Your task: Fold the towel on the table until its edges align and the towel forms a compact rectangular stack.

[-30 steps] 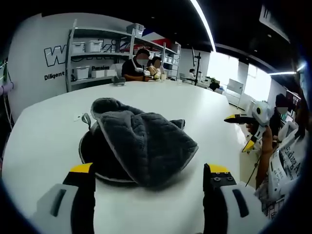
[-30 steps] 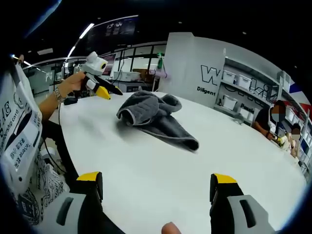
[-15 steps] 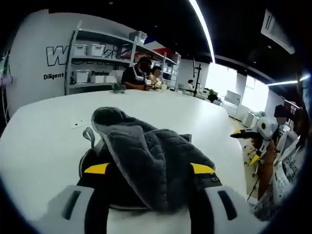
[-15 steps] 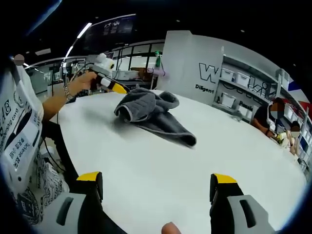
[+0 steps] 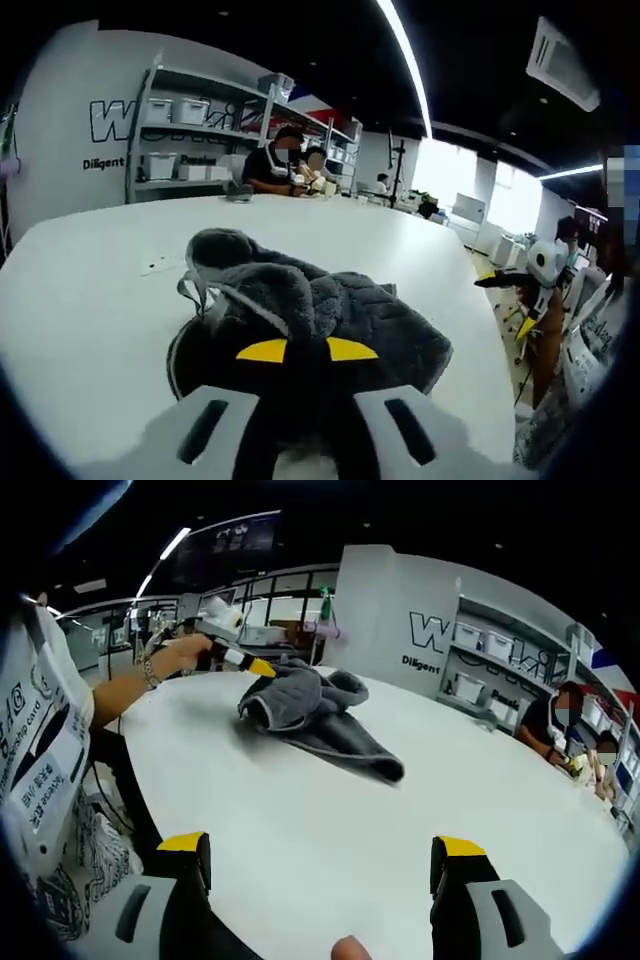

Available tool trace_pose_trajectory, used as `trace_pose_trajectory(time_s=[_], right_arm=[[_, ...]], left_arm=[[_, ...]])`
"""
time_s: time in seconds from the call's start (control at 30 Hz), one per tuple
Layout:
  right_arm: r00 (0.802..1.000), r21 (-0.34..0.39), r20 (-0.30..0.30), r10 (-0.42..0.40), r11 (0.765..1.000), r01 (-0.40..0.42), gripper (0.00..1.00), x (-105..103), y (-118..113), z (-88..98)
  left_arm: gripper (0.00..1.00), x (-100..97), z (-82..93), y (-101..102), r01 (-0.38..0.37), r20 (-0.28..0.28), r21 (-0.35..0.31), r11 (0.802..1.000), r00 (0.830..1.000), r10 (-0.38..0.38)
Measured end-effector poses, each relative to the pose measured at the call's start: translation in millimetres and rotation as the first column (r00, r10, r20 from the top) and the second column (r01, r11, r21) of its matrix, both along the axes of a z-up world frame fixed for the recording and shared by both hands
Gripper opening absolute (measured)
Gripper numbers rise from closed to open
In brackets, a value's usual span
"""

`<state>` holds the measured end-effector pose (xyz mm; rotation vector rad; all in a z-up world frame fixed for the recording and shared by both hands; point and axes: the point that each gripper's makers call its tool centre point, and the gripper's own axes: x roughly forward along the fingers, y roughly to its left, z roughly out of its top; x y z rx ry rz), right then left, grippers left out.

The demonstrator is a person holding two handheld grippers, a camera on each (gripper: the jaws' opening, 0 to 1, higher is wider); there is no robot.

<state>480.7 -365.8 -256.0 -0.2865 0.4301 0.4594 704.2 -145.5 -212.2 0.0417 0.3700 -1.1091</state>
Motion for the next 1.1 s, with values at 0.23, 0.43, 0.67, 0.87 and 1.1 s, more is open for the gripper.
trace_pose_trajectory(time_s=[0.23, 0.43, 0.67, 0.87, 1.1], right_arm=[[1.000, -0.003, 0.001, 0.014, 1.000, -0.014, 0.95, 0, -1, 0.1], [1.000, -0.005, 0.002, 0.012, 1.000, -0.012, 0.95, -2, -4, -0.3], [1.000, 0.000, -0.001, 0.003, 1.000, -0.003, 0.95, -3, -6, -3.0], [1.000, 0.004, -0.001, 0.006, 1.000, -0.006, 0.95, -4, -6, -4.9], [1.000, 0.010, 0.004, -0.010, 1.000, 0.010, 0.95, -6, -12, -4.3]], left_arm=[[0.07, -10.5, 8.8, -7, 0.022, 0.053, 0.026, 0.999, 0.998, -0.024], [0.07, -11.0, 29.1, -4, 0.018, 0.103, 0.019, 1.000, 0.994, -0.020], [0.07, -8.4, 56.5, -1, 0.013, 0.161, 0.018, 1.000, 0.987, -0.015], [0.07, -6.4, 74.3, 2, 0.005, 0.205, 0.030, 1.000, 0.979, -0.012], [0.07, -5.9, 99.5, 22, -0.037, 0.265, 0.025, 0.999, 0.964, 0.029]])
